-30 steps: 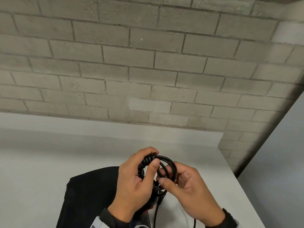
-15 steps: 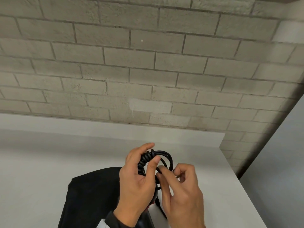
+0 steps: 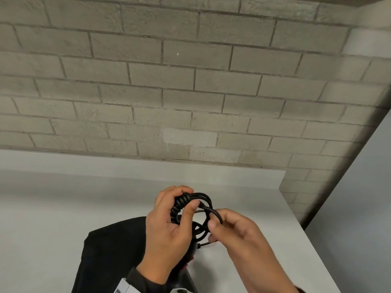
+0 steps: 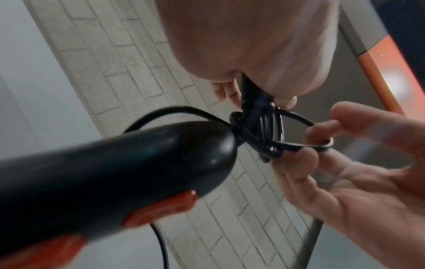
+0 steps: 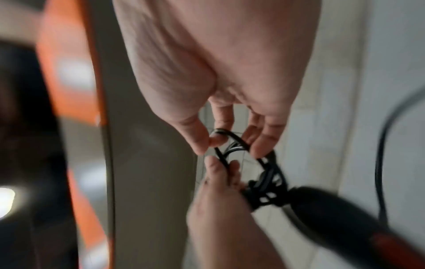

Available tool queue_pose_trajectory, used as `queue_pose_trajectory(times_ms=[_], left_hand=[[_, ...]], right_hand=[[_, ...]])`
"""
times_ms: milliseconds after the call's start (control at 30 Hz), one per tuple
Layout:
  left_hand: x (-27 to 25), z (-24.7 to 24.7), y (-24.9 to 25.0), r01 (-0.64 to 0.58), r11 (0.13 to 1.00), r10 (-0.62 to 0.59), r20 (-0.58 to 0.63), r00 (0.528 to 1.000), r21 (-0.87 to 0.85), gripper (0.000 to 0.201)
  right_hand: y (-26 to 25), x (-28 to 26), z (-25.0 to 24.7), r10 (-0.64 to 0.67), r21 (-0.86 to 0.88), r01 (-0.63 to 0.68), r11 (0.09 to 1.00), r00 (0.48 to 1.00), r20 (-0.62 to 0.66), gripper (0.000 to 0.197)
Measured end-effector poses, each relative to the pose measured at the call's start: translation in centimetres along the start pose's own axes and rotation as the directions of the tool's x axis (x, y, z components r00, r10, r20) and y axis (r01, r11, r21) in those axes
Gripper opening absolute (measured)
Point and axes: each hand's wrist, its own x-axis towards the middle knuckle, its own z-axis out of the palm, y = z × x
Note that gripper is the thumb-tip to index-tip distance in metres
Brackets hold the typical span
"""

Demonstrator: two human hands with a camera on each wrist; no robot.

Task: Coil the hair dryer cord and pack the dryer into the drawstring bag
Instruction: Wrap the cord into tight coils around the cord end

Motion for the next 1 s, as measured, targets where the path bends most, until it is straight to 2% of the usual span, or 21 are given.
queue_pose_trajectory(times_ms=[67,100,167,200,233,267,300,367,400,433,467,533,567,600,633,667,733,833,933,1000], left_hand=[[0.1,0.0,-0.2,0.008,1.000,-0.008,-0.017,1.000,-0.014,0.019],[0.2,0.0,-0.2,0.005,1.000,-0.006,-0.017,1.000,-0.011,0.019],[0.1,0.0,-0.2,-0.006,1.000,0.006,-0.004,1.000,0.006,0.019],[0.1,0.0,-0.2,-0.011,1.000,0.011,0.003,1.000,0.016,0.020],[0.2,0.0,-0.3,-0.017,1.000,0.017,0.003,1.000,0.026,0.019],[0.2,0.0,-0.4,-0.026,0.999,0.026,0.000,1.000,0.036,0.017],[0.3,-0.1,-0.4,-0.035,0.998,0.035,-0.003,0.999,0.042,0.017],[0.4,0.0,-0.3,-0.051,0.998,0.051,0.006,0.999,0.042,0.017],[0.3,0.1,-0.2,-0.060,0.997,0.059,0.019,0.998,0.042,0.018],[0.2,0.2,-0.2,-0.065,0.997,0.064,0.032,0.997,0.042,0.019],[0.1,0.4,-0.1,-0.058,0.998,0.057,0.040,0.998,0.037,0.020],[0.1,0.5,-0.2,-0.016,1.000,0.016,0.032,0.999,0.017,0.021],[0.1,0.5,-0.4,0.003,1.000,-0.003,0.022,1.000,0.007,0.021],[0.2,0.4,-0.5,0.015,1.000,-0.015,0.017,1.000,-0.002,0.021],[0.3,0.3,-0.5,0.019,1.000,-0.019,0.018,1.000,-0.008,0.021],[0.4,0.3,-0.5,0.018,1.000,-0.018,0.025,1.000,-0.011,0.021],[0.4,0.3,-0.4,0.010,1.000,-0.009,0.041,0.999,-0.013,0.020],[0.4,0.4,-0.5,0.015,1.000,-0.015,0.027,1.000,-0.008,0.022],[0.6,0.2,-0.8,0.020,1.000,-0.020,0.004,1.000,-0.011,0.024],[0.8,0.1,-1.0,0.026,1.000,-0.026,-0.001,1.000,-0.011,0.026]], right_hand=[[0.9,-0.5,0.5,-0.165,-0.223,0.139,0.965,0.981,-0.104,0.008],[1.2,-0.8,0.7,-0.218,-0.295,0.166,0.941,0.964,-0.152,0.003],[1.8,-1.2,1.0,-0.233,-0.331,0.151,0.932,0.946,-0.225,0.010],[1.7,-1.3,1.2,-0.191,-0.282,0.118,0.952,0.951,-0.245,0.012],[1.3,-1.3,1.3,-0.109,-0.170,0.067,0.983,0.962,-0.251,0.014],[0.9,-1.3,1.2,0.012,0.014,-0.009,1.000,0.974,-0.225,0.016],[0.5,-1.2,0.9,0.147,0.246,-0.106,0.963,0.977,-0.155,0.017],[-0.1,-1.1,0.3,0.329,0.581,-0.288,0.761,0.944,0.037,0.025],[0.0,-1.1,-0.1,0.342,0.653,-0.325,0.684,0.934,0.106,0.034],[0.4,-1.1,-0.4,0.324,0.684,-0.329,0.651,0.936,0.142,0.044],[0.9,-1.1,-0.6,0.288,0.666,-0.308,0.680,0.947,0.145,0.050],[1.9,-1.2,-0.8,0.174,0.510,-0.186,0.840,0.982,0.072,0.055],[2.4,-1.5,-0.8,0.069,0.331,-0.070,0.941,0.998,0.015,0.051],[3.1,-1.8,-1.0,-0.065,0.086,0.068,0.994,0.997,-0.036,0.039],[3.9,-1.9,-1.1,-0.192,-0.131,0.184,0.974,0.980,-0.053,0.025],[4.7,-2.1,-1.2,-0.273,-0.286,0.247,0.926,0.960,-0.054,0.016],[5.8,-2.3,-1.4,-0.366,-0.430,0.301,0.851,0.927,-0.076,0.012],[6.0,-2.6,-0.5,-0.389,-0.358,0.316,0.879,0.909,-0.153,0.010],[5.1,-3.2,-0.1,-0.299,-0.170,0.260,0.951,0.912,-0.282,0.009],[4.6,-3.4,-0.5,-0.200,0.012,0.215,0.977,0.928,-0.314,0.040]])
